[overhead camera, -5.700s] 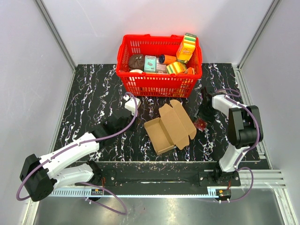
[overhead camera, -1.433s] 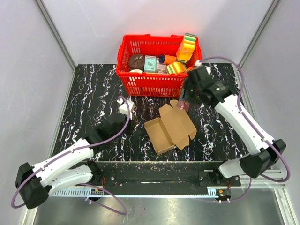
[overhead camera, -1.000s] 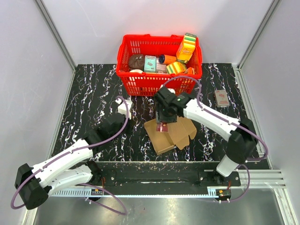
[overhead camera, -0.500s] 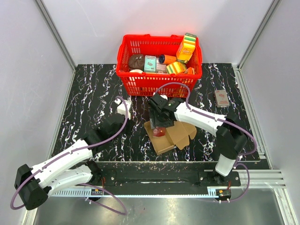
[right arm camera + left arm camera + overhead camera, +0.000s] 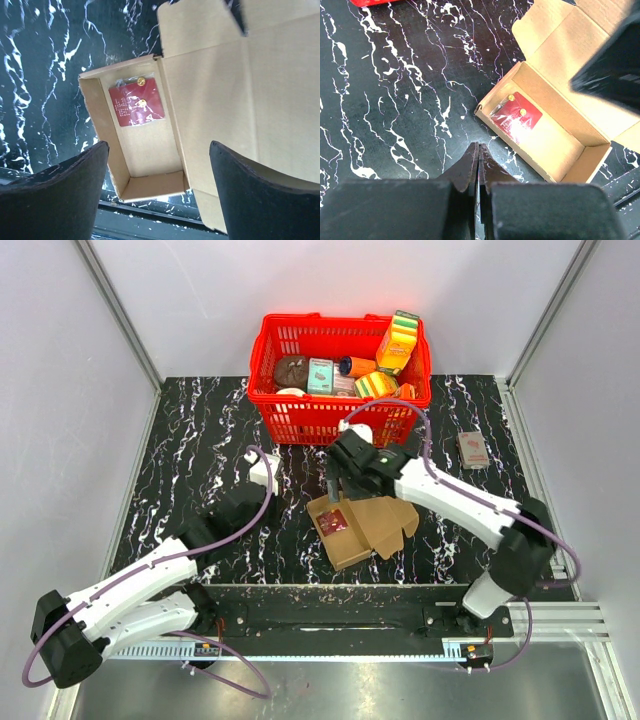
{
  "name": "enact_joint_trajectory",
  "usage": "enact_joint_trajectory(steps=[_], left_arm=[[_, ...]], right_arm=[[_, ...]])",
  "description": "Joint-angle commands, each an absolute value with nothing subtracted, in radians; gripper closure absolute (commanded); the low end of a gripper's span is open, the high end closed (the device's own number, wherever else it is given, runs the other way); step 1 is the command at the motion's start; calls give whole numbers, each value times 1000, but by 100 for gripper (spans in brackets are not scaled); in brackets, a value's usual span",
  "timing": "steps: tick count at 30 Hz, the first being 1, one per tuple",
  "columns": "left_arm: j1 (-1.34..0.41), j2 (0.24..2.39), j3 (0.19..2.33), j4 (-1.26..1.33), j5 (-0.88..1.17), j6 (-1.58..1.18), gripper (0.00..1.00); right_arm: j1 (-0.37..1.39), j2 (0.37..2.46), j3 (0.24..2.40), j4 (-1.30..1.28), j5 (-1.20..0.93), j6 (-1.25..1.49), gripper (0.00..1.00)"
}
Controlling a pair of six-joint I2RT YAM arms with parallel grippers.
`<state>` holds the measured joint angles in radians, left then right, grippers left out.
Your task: Fold the paper box
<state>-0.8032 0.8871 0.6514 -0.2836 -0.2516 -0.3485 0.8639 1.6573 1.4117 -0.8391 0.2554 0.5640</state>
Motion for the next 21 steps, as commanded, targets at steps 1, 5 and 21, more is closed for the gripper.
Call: enact_joint_trajectory(steps=[1,5,21], left_arm=[[-799,893,655,-238,-268,-361,99],[-799,920,669,-224,-267,-351,96],[-756,910,657,-156,-134,-339,94]], right_arm=[[838,1407,1362,-855,428,600,12],[721,1200,1229,-790,407,624,15],[312,1157,973,-448,-276,301,8]])
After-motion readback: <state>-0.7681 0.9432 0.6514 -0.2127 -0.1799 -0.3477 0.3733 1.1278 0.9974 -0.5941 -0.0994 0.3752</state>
